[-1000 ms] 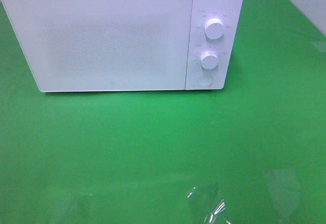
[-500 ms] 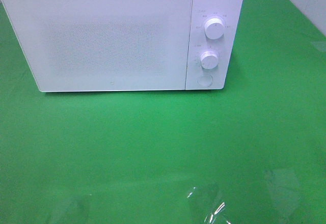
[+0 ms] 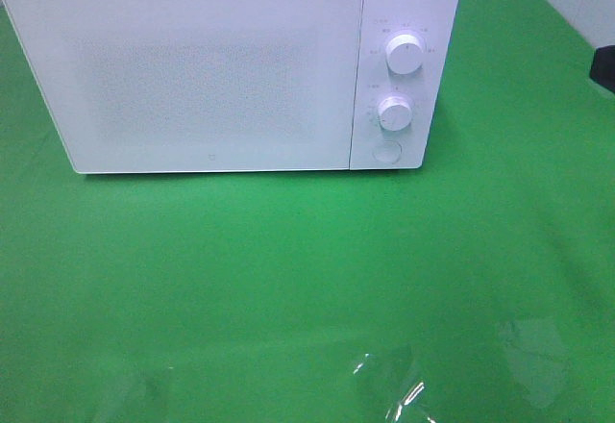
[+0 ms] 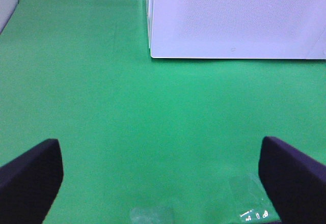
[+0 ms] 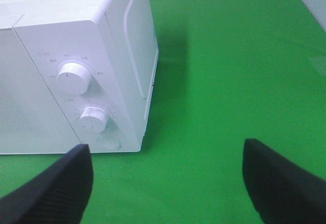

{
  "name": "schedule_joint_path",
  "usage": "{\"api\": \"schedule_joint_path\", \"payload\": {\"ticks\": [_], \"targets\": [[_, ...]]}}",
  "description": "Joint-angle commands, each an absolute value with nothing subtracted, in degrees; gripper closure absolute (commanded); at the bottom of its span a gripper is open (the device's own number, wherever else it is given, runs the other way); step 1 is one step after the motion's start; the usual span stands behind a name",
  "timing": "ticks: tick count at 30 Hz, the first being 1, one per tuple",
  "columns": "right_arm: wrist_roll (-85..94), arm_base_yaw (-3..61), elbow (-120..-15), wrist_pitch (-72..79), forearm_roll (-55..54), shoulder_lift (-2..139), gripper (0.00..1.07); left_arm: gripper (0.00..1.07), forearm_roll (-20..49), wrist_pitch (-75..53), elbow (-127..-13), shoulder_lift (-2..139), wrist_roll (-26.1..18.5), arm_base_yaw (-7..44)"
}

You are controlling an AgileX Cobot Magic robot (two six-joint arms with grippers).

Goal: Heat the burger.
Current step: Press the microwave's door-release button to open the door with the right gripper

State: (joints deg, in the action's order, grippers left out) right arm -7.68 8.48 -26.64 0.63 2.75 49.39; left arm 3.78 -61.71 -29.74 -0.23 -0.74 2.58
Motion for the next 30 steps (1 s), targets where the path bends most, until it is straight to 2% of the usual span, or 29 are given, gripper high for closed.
{"api": "schedule_joint_path", "payload": {"ticks": [1, 7, 9, 12, 14, 17, 18, 19, 21, 22, 23, 25, 26, 27, 28, 30], "targets": [[-7.3, 8.4, -24.6, 9.0, 1.0, 53.3, 0.28, 0.1, 4.2, -61.2, -29.6, -1.1, -0.7, 2.3], [-7.0, 8.4, -22.3, 17.9, -0.6, 59.2, 0.29, 0.1, 4.2, -61.2, -29.6, -1.1, -0.7, 2.3], [-3.8, 8.4, -20.5, 25.2, -5.2, 63.8, 0.29, 0.1, 4.2, -61.2, -29.6, -1.1, -0.7, 2.3], [-2.1, 8.5, -19.9, 27.1, -7.0, 65.0, 0.29, 0.1, 4.2, -61.2, -29.6, -1.1, -0.7, 2.3], [7.2, 12.5, -17.9, 35.8, -15.9, 69.7, 0.3, 0.1, 4.2, -61.2, -29.6, -1.1, -0.7, 2.3], [9.6, 14.2, -17.4, 38.1, -18.7, 70.9, 0.3, 0.1, 4.2, -61.2, -29.6, -1.1, -0.7, 2.3], [13.8, 17.3, -17.0, 42.3, -24.6, 73.2, 0.3, 0.1, 4.2, -61.2, -29.6, -1.1, -0.7, 2.3], [13.8, 17.3, -17.0, 42.3, -24.6, 73.2, 0.3, 0.1, 4.2, -61.2, -29.6, -1.1, -0.7, 2.3], [17.9, 24.4, -17.1, 49.3, -32.3, 78.4, 0.31, 0.1, 4.2, -61.2, -29.6, -1.1, -0.7, 2.3], [17.9, 24.4, -17.1, 49.3, -32.3, 78.4, 0.31, 0.1, 4.2, -61.2, -29.6, -1.1, -0.7, 2.3], [18.2, 28.1, -17.1, 52.8, -34.0, 80.6, 0.31, 0.1, 4.2, -61.2, -29.6, -1.1, -0.7, 2.3], [18.2, 29.6, -17.1, 54.2, -34.8, 81.5, 0.31, 0.1, 4.2, -61.2, -29.6, -1.1, -0.7, 2.3], [18.0, 33.3, -17.2, 57.6, -36.7, 83.8, 0.31, 0.1, 4.2, -61.2, -29.6, -1.1, -0.7, 2.3], [18.0, 33.3, -17.2, 57.6, -36.7, 83.8, 0.31, 0.1, 4.2, -61.2, -29.6, -1.1, -0.7, 2.3], [18.0, 36.5, -17.6, 59.8, -39.4, 85.7, 0.31, 0.1, 4.2, -61.2, -29.6, -1.1, -0.7, 2.3], [18.0, 37.7, -18.0, 59.9, -40.7, 86.7, 0.31, 0.1, 4.2, -61.2, -29.6, -1.1, -0.7, 2.3]]}}
